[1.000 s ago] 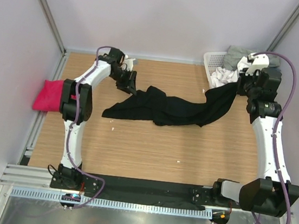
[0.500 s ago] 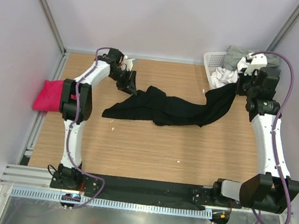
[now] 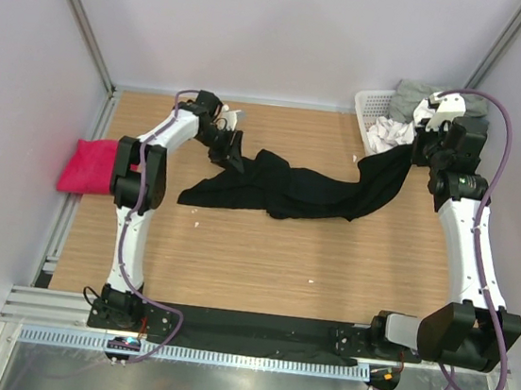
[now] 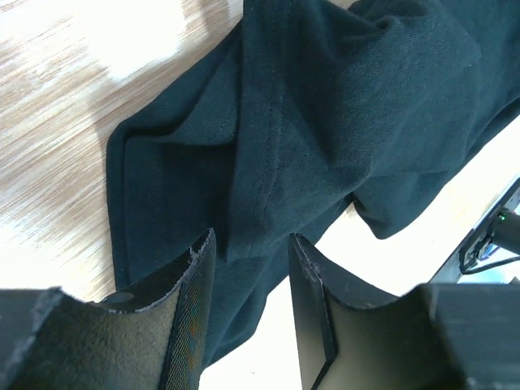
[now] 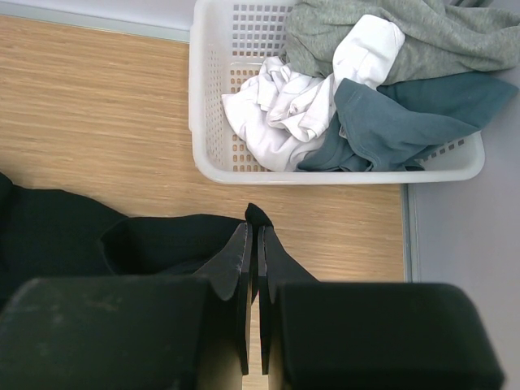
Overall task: Fold and stack the t-shirts
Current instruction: Flatten the tshirt out
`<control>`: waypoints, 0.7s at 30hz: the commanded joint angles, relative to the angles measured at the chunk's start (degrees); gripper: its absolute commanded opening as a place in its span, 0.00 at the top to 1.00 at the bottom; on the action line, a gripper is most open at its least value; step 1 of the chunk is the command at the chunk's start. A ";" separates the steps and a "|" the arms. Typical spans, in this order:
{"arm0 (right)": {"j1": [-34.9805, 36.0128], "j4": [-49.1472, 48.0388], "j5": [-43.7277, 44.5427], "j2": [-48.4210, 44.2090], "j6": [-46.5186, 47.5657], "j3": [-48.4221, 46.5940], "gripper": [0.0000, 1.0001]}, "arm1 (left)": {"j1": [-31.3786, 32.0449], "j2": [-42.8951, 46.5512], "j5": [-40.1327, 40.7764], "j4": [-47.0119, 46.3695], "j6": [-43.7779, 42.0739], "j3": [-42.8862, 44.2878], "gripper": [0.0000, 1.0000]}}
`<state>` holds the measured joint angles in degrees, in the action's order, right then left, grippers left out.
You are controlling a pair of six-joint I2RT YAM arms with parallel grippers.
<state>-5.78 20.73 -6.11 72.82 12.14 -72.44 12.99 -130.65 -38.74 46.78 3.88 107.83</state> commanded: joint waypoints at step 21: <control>-0.55 -3.77 0.92 -3.64 0.95 2.13 0.99 | 2.04 4.44 -2.39 1.29 -0.54 -4.12 0.76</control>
<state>-5.93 20.14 -6.07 72.36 12.32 -70.26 14.68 -130.58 -39.68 47.51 4.01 103.77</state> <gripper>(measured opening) 0.073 0.261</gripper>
